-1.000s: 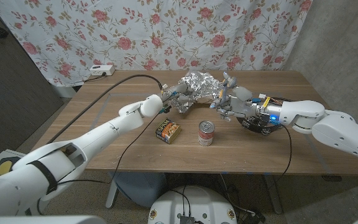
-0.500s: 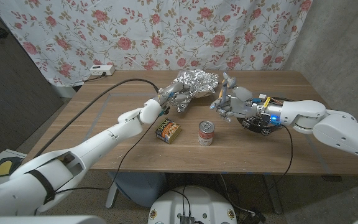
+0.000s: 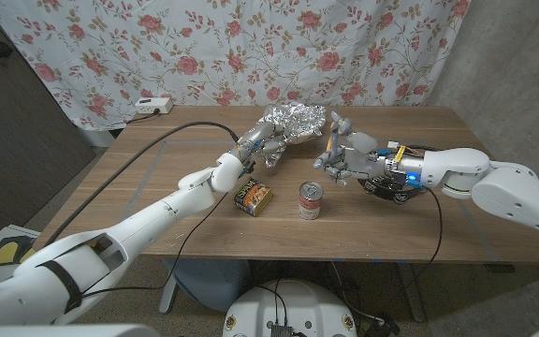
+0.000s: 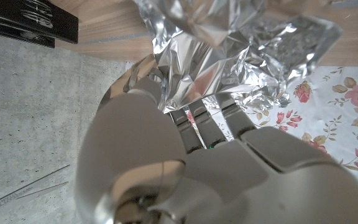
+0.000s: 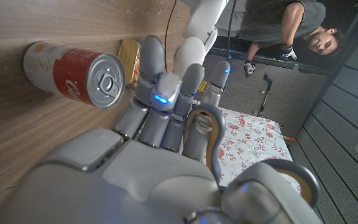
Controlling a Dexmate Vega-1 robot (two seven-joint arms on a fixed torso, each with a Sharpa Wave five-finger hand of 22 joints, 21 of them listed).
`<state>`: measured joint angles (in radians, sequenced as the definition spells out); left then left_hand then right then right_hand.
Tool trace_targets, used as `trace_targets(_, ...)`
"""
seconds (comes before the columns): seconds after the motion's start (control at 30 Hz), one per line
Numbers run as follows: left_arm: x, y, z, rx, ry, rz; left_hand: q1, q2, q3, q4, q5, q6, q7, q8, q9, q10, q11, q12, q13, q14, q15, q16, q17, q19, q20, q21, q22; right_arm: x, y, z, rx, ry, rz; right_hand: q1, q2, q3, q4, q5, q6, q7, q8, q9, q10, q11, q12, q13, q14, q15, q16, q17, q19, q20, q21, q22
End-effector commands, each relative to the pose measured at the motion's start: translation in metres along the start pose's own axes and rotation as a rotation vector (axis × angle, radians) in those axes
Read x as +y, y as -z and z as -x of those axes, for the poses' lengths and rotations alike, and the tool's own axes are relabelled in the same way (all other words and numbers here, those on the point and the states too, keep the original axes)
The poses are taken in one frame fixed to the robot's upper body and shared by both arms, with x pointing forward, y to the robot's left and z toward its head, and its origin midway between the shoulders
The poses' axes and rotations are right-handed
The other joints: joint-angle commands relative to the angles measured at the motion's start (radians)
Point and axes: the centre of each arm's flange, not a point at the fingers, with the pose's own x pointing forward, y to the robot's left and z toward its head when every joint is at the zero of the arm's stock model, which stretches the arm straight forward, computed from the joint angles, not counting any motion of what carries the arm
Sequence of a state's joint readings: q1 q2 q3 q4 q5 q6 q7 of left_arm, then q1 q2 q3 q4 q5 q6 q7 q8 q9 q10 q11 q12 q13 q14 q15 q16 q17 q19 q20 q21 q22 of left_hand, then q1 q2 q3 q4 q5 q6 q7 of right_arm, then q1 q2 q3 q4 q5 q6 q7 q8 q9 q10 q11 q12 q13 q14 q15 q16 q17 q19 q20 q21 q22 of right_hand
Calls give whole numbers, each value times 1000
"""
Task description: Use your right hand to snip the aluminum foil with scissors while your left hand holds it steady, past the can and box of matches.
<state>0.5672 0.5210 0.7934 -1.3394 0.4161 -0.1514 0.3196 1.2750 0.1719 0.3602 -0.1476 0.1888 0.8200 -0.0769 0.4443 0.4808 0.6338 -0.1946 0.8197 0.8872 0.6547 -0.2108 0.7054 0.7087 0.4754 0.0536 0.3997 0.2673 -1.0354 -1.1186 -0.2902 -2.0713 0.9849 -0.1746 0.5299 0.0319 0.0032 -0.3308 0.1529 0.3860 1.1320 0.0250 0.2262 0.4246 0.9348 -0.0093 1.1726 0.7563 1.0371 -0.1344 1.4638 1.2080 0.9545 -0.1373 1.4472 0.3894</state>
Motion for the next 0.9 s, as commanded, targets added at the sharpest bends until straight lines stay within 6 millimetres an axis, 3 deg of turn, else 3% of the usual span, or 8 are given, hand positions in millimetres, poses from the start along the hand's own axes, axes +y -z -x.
trace_targets(0.03,0,-5,-1,-6,-69,-31,6,-4,8,2,7,7,2,10,7,0,-3,-6,3,37,-23,-6,-1,9,1,9,6,2,2,-2,25,-21,0,6,0,-4,-1,-4,-50,91,6,1,-2,-1,6,-1,-25,-76,-8,0,-3,-50,2,-3)
trace_targets(0.9,8,-15,-17,-85,-78,-188,9,-14,11,0,12,51,8,18,-3,18,1,-16,-10,51,-23,-21,2,14,-7,22,8,12,1,-14,105,-98,20,8,-6,-5,-2,-7,-87,101,-6,-15,-16,4,18,0,-24,-77,-44,-7,-7,-55,4,-6)
